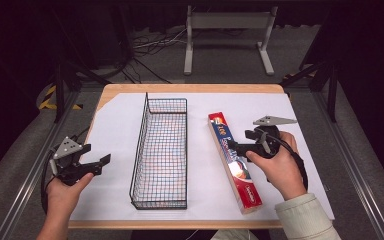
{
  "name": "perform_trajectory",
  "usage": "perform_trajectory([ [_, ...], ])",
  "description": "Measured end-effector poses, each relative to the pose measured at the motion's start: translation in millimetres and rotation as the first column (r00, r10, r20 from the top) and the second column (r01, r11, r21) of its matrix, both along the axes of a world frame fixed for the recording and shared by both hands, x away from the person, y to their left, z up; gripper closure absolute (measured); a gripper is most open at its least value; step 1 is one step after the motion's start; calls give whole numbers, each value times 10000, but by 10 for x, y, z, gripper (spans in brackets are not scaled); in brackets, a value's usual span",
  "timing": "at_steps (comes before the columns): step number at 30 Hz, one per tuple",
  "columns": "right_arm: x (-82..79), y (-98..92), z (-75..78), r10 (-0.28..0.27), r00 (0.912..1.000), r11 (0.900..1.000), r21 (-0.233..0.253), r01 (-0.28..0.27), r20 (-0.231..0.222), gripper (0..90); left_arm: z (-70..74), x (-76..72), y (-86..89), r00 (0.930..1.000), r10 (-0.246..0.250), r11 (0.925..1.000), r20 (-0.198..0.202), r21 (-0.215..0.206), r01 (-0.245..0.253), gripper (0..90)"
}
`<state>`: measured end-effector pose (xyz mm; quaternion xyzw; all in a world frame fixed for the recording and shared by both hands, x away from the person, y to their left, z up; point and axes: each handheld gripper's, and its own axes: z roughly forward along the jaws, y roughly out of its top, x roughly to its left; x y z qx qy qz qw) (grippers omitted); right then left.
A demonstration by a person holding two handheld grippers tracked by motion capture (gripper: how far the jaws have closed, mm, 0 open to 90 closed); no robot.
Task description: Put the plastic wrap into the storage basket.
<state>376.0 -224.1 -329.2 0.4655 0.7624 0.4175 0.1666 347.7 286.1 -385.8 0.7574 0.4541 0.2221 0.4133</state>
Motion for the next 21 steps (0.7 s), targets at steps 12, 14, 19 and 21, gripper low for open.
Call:
perform_trajectory([
  [12,206,118,-224,-1133,9885,9912,-795,1056,-1001,224,-16,16,6,10000,76,10000,-57,28,-76,206],
  [14,232,142,-267,-1250,9840,9890,-956,1133,-1271,224,-20,18,11,9999,115,9999,-67,25,-115,206],
  [19,288,193,-369,-1484,9727,9830,-1339,1254,-1784,214,-26,19,27,9997,177,9998,-141,3,-177,207],
  [21,314,223,-433,-1564,9657,9796,-1571,1250,-2073,207,-24,19,31,9997,200,9998,-114,12,-200,207],
])
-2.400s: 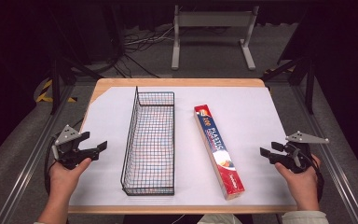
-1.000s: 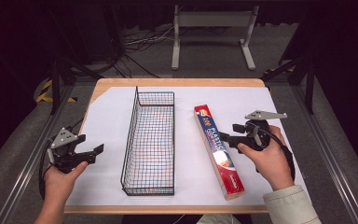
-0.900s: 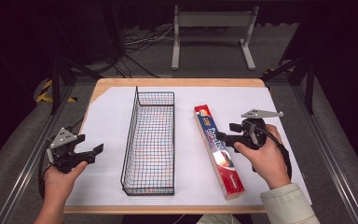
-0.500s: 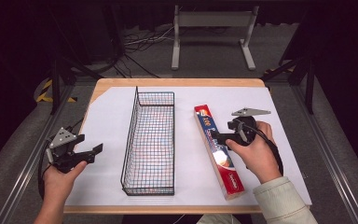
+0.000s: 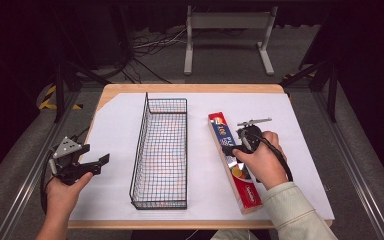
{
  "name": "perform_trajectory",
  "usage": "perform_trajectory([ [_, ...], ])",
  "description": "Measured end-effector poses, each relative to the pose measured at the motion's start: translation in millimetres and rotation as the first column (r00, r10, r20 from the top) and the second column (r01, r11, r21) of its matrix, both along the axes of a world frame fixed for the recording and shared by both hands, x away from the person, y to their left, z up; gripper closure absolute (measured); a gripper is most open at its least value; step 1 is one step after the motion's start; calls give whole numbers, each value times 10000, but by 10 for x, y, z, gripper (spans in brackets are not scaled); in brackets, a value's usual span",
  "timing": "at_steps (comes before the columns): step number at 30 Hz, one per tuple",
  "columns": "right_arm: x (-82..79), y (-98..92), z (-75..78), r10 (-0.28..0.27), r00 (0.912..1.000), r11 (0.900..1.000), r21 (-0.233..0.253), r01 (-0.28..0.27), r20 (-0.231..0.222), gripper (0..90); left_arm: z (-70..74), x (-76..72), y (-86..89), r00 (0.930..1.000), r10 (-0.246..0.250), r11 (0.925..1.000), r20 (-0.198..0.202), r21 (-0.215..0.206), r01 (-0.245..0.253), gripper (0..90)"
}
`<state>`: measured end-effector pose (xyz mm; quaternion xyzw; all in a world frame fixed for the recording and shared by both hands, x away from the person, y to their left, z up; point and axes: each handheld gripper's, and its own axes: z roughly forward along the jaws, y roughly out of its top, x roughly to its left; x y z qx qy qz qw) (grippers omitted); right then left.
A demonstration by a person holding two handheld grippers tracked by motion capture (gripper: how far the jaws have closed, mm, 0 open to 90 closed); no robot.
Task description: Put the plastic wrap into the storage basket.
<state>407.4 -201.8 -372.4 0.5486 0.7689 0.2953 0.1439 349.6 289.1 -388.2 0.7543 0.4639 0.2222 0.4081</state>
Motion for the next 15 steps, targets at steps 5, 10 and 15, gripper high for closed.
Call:
perform_trajectory([
  [5,28,58,-83,52,9988,9997,-216,-62,-485,194,7,-4,-13,10000,-14,9999,41,128,13,205],
  [10,52,93,-142,-57,9967,9993,-364,28,-809,194,0,-3,-12,10000,-19,10000,-32,71,19,205],
  [15,73,142,-218,-316,9925,9985,-487,260,-1177,191,-3,2,6,10000,-13,10000,15,73,13,203],
])
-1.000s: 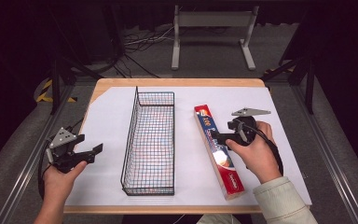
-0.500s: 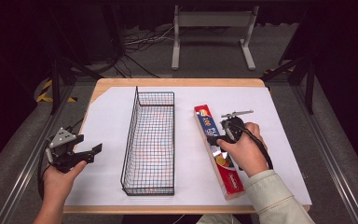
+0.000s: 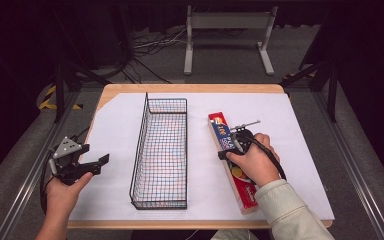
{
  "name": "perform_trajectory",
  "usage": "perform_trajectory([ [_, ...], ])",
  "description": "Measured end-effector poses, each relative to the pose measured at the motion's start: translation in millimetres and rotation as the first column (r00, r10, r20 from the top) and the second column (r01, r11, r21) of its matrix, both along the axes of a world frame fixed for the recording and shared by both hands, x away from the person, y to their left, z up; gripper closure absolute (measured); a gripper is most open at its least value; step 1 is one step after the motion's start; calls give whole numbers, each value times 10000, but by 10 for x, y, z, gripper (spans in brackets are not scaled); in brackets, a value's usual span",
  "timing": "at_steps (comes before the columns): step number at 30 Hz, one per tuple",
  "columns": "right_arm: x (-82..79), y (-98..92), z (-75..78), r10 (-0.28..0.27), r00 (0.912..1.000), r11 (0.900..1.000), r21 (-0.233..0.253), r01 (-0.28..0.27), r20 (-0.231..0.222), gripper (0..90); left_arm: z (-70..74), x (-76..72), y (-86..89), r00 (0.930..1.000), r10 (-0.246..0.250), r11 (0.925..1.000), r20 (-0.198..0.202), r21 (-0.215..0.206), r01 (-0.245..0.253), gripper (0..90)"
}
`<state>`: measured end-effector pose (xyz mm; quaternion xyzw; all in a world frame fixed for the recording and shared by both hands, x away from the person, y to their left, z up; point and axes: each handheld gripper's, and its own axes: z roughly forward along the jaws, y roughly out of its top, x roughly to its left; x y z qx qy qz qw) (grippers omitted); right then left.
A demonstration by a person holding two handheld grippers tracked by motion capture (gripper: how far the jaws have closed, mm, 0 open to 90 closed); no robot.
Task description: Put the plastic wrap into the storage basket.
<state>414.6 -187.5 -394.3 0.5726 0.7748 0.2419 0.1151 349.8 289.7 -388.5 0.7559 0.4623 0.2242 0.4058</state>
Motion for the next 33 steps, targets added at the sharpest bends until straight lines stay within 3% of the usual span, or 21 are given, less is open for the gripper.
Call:
perform_trajectory([
  [9,27,58,-117,-286,9991,9989,-389,275,-303,206,-24,11,5,10000,24,10000,-61,-30,-25,200],
  [21,71,144,-212,-661,9935,9892,-1363,532,-926,326,-38,15,13,9999,105,9999,-59,-7,-105,201],
  [33,90,198,-182,-1103,9869,9786,-1865,871,-1179,395,-39,16,22,9999,145,9999,-79,-44,-145,202],
])
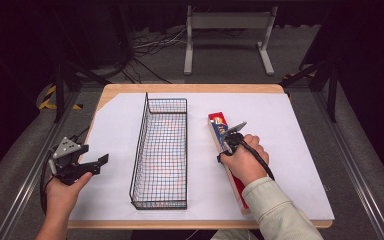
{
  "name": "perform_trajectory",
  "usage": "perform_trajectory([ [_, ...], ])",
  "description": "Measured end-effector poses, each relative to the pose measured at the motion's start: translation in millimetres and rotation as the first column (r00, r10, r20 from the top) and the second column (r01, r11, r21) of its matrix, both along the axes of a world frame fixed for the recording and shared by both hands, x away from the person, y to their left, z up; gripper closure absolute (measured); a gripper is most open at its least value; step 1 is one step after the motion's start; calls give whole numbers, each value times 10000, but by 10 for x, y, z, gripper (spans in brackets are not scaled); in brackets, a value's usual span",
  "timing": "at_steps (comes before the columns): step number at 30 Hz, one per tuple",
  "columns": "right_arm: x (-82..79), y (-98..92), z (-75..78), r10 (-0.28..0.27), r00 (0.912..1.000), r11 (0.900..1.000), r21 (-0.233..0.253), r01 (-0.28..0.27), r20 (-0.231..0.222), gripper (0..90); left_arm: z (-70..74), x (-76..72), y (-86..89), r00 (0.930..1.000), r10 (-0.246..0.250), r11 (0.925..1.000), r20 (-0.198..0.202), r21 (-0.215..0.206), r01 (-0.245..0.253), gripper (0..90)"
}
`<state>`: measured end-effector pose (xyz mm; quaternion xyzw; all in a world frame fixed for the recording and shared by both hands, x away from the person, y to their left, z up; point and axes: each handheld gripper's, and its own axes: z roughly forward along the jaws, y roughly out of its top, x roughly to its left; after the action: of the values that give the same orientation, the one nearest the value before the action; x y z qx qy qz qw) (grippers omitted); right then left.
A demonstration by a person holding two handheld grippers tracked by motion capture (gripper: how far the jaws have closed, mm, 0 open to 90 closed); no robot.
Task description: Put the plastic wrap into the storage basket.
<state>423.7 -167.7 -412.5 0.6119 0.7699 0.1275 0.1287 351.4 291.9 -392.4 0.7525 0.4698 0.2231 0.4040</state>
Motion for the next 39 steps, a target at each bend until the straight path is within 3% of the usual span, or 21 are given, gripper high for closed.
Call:
perform_trajectory([
  [7,22,-25,32,-265,9996,9989,382,265,-14,400,-3,2,6,10000,50,10000,13,-11,-50,202],
  [16,53,-45,234,-358,9991,9972,663,341,247,399,-9,4,12,10000,25,10000,-5,31,-25,202],
  [29,78,-43,469,-400,9987,9960,814,375,302,397,-5,4,16,10000,36,10000,-12,-3,-36,202],
  [32,82,-49,498,-443,9989,9948,923,427,155,397,-7,4,14,10000,28,10000,7,-8,-28,202],
  [39,77,-53,558,-593,9978,9940,942,563,291,397,-8,12,2,10000,7,10000,10,-52,-7,202],
])
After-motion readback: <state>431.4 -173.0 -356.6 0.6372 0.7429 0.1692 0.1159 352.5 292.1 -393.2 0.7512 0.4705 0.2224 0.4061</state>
